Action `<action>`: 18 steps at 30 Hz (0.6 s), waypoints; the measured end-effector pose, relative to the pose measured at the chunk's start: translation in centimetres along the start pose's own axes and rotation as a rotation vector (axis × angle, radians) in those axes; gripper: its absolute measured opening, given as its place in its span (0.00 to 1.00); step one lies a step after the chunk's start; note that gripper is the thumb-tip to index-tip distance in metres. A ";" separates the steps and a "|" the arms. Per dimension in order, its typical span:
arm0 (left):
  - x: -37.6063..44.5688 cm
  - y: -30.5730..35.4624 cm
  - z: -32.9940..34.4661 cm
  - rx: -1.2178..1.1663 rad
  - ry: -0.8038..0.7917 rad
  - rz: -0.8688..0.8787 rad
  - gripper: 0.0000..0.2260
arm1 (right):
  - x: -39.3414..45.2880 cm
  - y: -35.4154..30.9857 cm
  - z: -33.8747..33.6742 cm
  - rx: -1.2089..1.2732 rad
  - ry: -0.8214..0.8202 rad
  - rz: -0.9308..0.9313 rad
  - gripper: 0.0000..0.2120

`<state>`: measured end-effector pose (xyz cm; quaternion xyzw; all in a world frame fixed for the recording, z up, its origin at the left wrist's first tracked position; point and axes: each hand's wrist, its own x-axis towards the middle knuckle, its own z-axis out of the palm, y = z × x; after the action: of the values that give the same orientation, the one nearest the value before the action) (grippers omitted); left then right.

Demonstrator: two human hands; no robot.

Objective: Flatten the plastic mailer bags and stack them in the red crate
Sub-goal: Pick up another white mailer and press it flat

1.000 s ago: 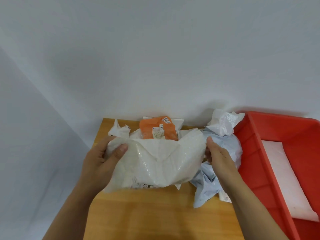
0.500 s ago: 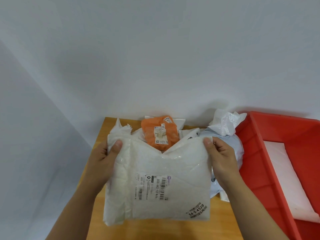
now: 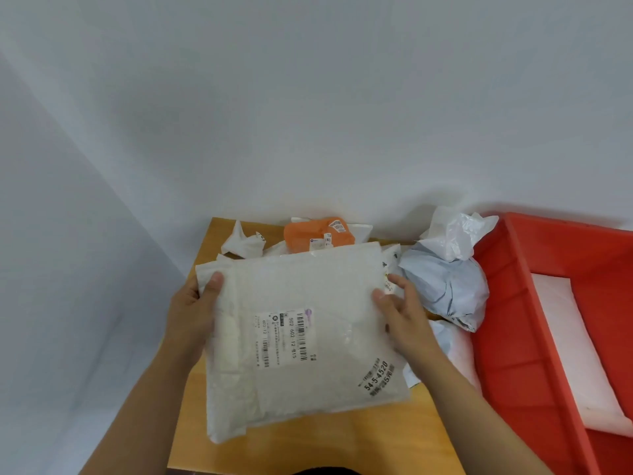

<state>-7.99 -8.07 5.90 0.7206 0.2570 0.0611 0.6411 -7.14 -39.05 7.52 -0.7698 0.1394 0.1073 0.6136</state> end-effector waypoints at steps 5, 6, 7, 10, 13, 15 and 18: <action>0.6 -6.1 -3.8 0.263 0.127 -0.112 0.11 | -1.2 5.5 4.9 -0.218 -0.285 -0.027 0.34; 0.4 -7.4 -4.4 0.340 0.164 -0.132 0.13 | -1.4 6.2 5.8 -0.315 -0.352 -0.040 0.32; 0.1 -8.8 -5.0 0.392 0.192 -0.159 0.15 | -1.6 7.0 6.7 -0.412 -0.423 -0.043 0.30; -0.3 -13.1 -6.4 0.463 0.232 -0.242 0.19 | -1.7 10.0 9.2 -0.537 -0.543 0.021 0.31; -0.8 -16.2 -6.3 0.545 0.150 -0.294 0.24 | -1.5 12.5 10.4 -0.550 -0.566 0.102 0.31; -1.3 -17.5 -6.0 0.583 0.084 -0.352 0.26 | -1.3 13.7 10.8 -0.564 -0.598 0.141 0.32; -1.8 -18.7 -6.1 0.641 0.061 -0.386 0.28 | -1.1 14.6 11.2 -0.586 -0.647 0.185 0.31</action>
<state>-17.58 -2.53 -10.52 0.8208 0.4130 -0.1229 0.3750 -13.18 -31.10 -7.98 -0.8223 -0.0278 0.4318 0.3695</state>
